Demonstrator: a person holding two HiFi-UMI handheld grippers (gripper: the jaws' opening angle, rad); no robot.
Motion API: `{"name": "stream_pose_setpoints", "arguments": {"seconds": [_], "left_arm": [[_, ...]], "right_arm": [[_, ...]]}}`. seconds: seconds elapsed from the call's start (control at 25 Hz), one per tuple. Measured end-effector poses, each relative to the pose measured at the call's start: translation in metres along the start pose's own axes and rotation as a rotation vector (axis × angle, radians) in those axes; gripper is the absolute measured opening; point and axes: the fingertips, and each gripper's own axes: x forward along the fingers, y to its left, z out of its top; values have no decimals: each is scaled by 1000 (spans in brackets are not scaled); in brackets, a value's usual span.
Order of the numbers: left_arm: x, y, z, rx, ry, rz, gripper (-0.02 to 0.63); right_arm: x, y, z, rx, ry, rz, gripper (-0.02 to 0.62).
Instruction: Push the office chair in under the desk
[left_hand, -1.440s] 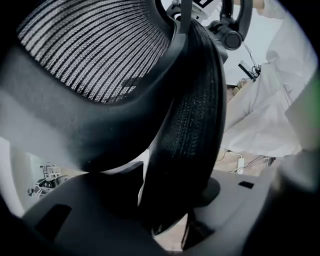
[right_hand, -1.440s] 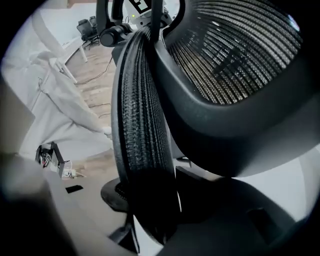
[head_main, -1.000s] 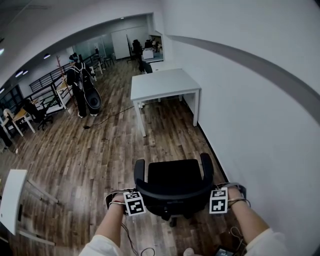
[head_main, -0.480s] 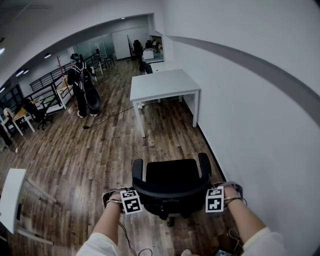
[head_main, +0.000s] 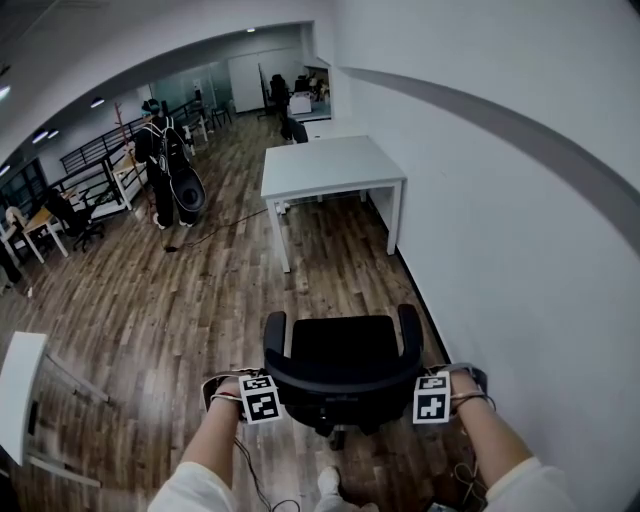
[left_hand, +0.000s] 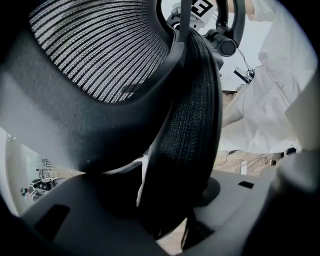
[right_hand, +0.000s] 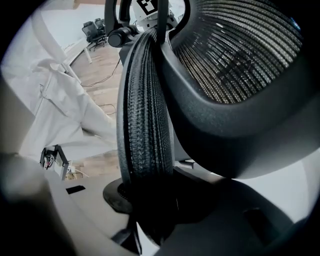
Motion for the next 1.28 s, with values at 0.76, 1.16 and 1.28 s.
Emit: {"name": "stream_pose_setpoints", "arguments": {"seconds": [0.76, 1.16, 1.28], "left_arm": [[17, 72, 8, 23, -4, -38, 207], [21, 105, 9, 47, -5, -48, 209], [24, 114, 11, 52, 8, -79, 214]], "right_arm": [[19, -69, 2, 33, 13, -17, 164], [20, -95, 7, 55, 14, -20, 164], [24, -107, 5, 60, 17, -29, 164]]}}
